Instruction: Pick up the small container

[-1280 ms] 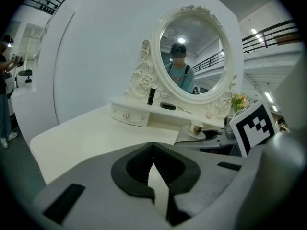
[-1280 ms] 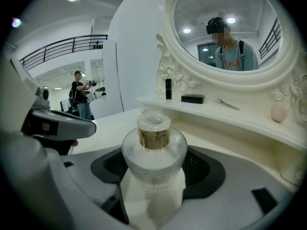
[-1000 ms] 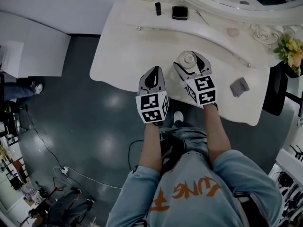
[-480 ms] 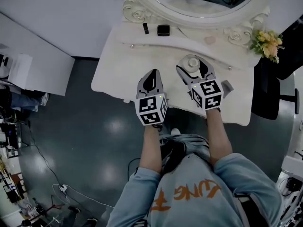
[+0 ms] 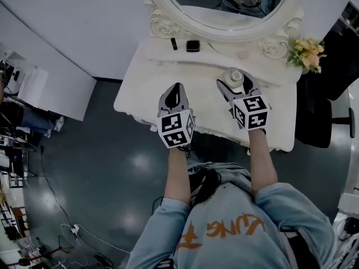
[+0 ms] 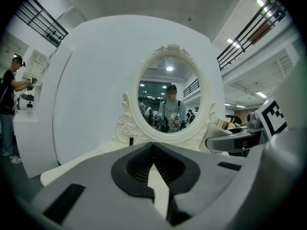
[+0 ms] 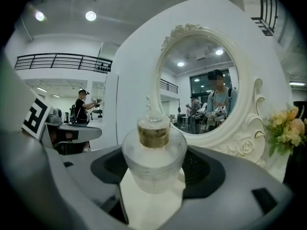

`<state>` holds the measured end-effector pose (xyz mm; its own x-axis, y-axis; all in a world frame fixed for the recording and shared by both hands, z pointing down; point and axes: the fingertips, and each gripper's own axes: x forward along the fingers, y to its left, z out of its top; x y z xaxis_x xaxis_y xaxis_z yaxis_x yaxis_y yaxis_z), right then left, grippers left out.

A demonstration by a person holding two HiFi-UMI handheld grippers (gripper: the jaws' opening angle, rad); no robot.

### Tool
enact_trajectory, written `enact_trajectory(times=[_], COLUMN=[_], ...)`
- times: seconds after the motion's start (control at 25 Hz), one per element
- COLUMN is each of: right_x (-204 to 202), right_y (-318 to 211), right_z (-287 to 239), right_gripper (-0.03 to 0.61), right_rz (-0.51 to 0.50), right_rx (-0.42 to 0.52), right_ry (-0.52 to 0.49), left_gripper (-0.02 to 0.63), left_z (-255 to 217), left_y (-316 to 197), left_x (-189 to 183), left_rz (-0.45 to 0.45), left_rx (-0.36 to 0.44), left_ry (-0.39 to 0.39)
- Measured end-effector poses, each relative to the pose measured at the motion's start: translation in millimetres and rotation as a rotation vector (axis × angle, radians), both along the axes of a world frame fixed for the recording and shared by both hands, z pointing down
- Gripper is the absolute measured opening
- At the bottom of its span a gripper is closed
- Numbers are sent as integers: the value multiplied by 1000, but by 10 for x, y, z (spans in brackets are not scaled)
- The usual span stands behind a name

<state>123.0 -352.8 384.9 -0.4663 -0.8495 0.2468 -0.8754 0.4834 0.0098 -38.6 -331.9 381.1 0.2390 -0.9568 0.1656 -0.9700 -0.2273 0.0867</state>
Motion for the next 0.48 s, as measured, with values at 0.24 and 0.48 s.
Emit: enact_trajectory(times=[0.24, 0.48], right_x=[-47, -70], right_y=[34, 30], right_z=[-54, -63], right_gripper=[330, 330], right_rz=[-15, -19], right_rx=[22, 28], right_ry=[4, 4], left_gripper=[21, 21], left_z=[-31, -52], left_y=[39, 30], left_x=[19, -2], left_rz=[8, 10], left_rx=[6, 9], left_ry=[-21, -30])
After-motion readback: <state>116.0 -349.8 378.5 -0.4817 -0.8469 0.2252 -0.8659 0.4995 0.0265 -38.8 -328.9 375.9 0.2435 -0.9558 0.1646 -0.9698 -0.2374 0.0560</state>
